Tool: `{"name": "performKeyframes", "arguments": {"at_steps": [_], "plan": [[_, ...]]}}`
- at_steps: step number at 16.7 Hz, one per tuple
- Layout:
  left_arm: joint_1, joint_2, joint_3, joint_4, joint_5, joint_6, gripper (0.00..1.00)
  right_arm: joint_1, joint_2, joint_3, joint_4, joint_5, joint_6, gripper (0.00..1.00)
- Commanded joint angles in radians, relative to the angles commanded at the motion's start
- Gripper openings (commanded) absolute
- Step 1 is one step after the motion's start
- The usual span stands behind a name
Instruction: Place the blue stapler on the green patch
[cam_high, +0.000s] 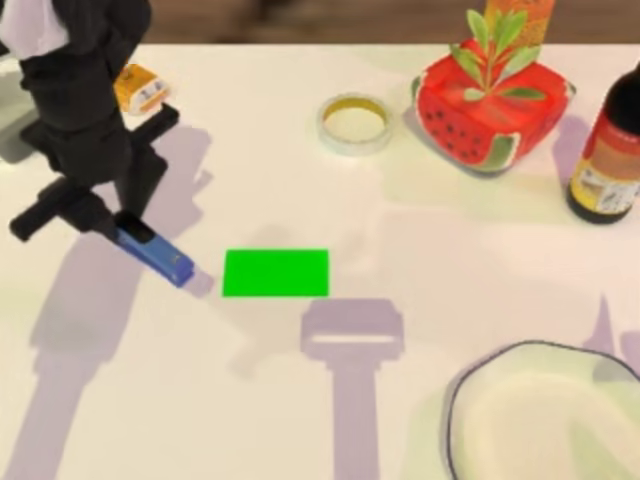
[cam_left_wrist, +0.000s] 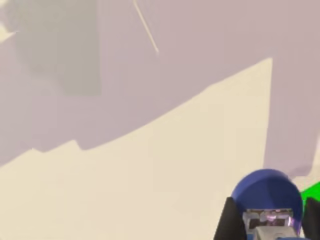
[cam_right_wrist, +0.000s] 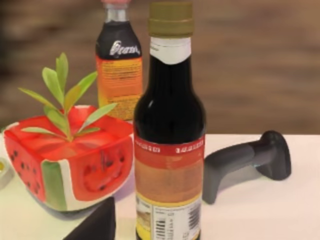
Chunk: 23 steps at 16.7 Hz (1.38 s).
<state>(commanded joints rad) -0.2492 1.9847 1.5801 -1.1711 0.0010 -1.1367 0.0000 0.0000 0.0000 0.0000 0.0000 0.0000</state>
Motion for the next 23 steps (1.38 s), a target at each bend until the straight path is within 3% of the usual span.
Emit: {"name": "performKeyframes", "arguments": {"at_steps": [7, 11, 16, 23], "plan": [[-0.007, -0.001, 0.016, -0.015, 0.0, 0.012, 0.0, 0.0, 0.0, 0.0, 0.0, 0.0, 0.0, 1.0], [-0.041, 0.054, 0.1, -0.05, 0.001, 0.151, 0.0, 0.0, 0.0, 0.0, 0.0, 0.0, 0.0, 1.0], [-0.115, 0.174, 0.281, -0.131, 0.003, 0.531, 0.0, 0.0, 0.0, 0.0, 0.0, 0.0, 0.0, 1.0], [-0.245, 0.355, 0.552, -0.262, 0.01, 1.329, 0.0, 0.0, 0.0, 0.0, 0.0, 0.0, 0.0, 1.0]]}}
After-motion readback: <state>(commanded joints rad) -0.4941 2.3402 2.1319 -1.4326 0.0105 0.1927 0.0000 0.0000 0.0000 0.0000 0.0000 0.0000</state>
